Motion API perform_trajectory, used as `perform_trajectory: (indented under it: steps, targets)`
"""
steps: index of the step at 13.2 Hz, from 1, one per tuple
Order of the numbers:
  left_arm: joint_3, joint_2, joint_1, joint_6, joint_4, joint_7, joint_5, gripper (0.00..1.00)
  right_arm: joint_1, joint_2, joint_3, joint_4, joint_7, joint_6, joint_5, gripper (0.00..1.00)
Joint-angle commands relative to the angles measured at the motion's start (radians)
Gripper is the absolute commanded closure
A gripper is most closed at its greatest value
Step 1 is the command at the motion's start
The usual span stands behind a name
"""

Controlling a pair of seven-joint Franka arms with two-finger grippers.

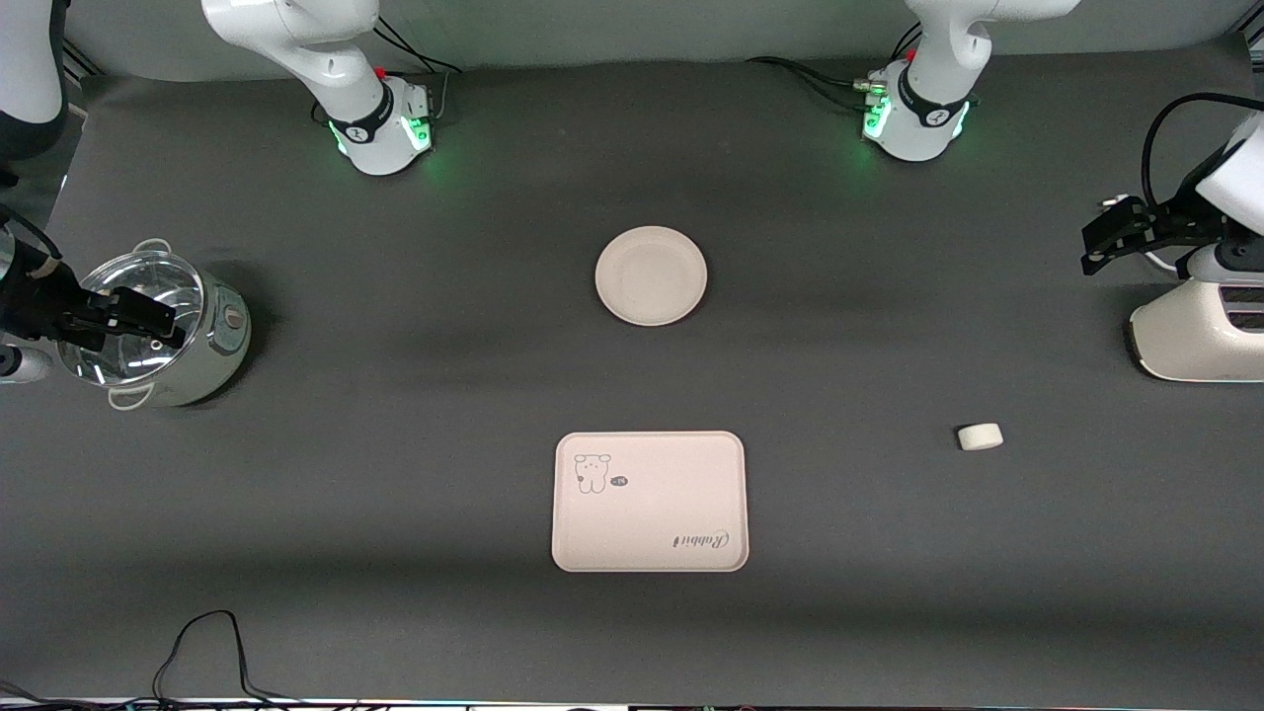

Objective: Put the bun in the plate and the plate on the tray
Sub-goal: 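Move the left gripper down toward the small white bun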

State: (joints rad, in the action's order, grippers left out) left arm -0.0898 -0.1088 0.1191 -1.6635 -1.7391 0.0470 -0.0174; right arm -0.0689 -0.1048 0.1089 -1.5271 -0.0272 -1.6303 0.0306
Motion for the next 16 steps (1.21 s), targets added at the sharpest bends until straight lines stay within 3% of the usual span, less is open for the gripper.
perform_trajectory:
  steps: [1,5,13,16]
  targets:
    - [0.012,-0.011,-0.010,0.005,0.006,0.019,-0.003,0.00,-0.005,0.020,0.005,-0.011,-0.016,0.007,-0.009,0.00]
    - [0.013,0.030,-0.009,0.008,-0.029,0.022,-0.004,0.00,-0.005,0.023,0.005,-0.015,-0.016,0.007,-0.011,0.00]
    - [-0.028,0.532,-0.015,-0.422,0.091,0.024,-0.024,0.00,-0.006,0.023,0.003,-0.015,-0.014,0.007,-0.012,0.00]
    - [-0.057,0.673,-0.016,-0.582,0.087,0.022,-0.013,0.00,-0.006,0.023,0.003,-0.015,-0.014,0.007,-0.015,0.00]
